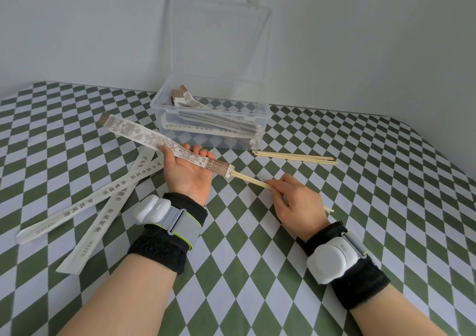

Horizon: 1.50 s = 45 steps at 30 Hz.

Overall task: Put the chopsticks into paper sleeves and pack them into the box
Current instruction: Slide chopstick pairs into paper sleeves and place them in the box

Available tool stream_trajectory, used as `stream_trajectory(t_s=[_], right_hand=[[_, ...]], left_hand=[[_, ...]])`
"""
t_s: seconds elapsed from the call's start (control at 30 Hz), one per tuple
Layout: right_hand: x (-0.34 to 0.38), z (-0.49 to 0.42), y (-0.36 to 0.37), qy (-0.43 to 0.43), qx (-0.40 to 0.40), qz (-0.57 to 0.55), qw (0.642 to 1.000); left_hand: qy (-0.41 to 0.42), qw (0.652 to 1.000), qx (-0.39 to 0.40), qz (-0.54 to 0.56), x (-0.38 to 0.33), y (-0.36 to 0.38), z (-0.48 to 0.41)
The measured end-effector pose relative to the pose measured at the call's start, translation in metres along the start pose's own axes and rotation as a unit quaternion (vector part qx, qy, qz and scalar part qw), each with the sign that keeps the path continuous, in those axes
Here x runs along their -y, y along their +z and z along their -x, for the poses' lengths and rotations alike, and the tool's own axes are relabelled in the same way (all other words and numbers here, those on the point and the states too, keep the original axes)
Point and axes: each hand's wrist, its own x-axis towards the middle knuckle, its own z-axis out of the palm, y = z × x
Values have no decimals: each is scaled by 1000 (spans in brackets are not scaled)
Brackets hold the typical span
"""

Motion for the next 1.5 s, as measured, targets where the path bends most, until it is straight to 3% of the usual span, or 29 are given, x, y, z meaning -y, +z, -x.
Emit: stream_trajectory(t_s=[0.43,0.93,1.2,1.5], right_hand=[[1,-1,2,-18,-13,-26,999],[7,-1,-2,-1,-58,-93,994],[-2,-4,-1,106,-102,1,989],[1,-6,2,6,-53,-104,993]], left_hand=[[-29,997,35,-59,6,4,4],[-61,931,69,-352,19,5,15],[-5,945,14,-326,14,4,13],[-27,927,40,-371,18,7,17]])
